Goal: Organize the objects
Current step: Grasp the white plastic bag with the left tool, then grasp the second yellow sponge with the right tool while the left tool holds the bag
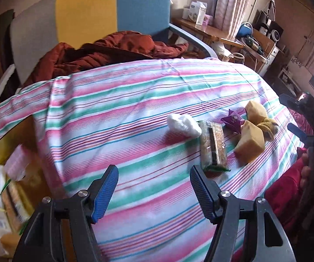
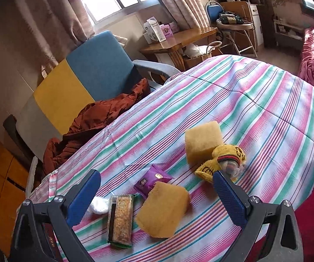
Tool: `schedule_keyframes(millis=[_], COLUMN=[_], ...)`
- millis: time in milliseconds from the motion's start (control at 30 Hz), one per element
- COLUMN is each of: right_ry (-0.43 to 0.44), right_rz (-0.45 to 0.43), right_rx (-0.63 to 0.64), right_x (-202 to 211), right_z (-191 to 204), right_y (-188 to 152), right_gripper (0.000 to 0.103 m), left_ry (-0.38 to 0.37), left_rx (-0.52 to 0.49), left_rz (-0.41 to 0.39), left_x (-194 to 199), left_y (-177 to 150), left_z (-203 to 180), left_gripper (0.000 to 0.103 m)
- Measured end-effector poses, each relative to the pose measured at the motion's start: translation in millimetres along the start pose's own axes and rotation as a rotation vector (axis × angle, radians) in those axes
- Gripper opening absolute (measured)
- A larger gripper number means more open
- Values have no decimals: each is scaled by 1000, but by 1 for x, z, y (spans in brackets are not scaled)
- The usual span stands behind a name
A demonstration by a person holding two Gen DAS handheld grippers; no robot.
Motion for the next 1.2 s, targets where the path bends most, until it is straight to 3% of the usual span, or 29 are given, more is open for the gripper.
schedule_keyframes(millis=[200,433,600,633,733,833,1200], right_ry=[27,45,44,42,49,39,-78], right_rz=[34,57,68,70,80,100,382], right_rx=[-51,-74,-77,-78,-74,-41,131], right_x=[-5,-9,-12,-13,-14,-19,-68], right_z=[-8,-9,-10,-11,-10,-6,-2], right_y=[-1,-3,-4,-4,-5,-9,-68], right_gripper=[103,103,103,103,103,103,95], left_ry=[-106,-105,-108,-104,-104,-144,-79], left_rx=[30,57,71,63,90,137,128], left_rz=[33,27,129,92,89,111,77], left_x=[-42,-88,-127,-125,-125,-124,-100], left_y=[29,57,43,45,42,39,13], left_z=[-27,-35,-37,-36,-27,-15,-2], left_gripper=[69,68,59,52,37,29,28])
Point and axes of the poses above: each gripper's, at about its wrist camera, not at the fingertips, and x roughly against the way its jaws point, z to its left, y to its top, the point moved 10 cm from there along -x, roughly the way its jaws point
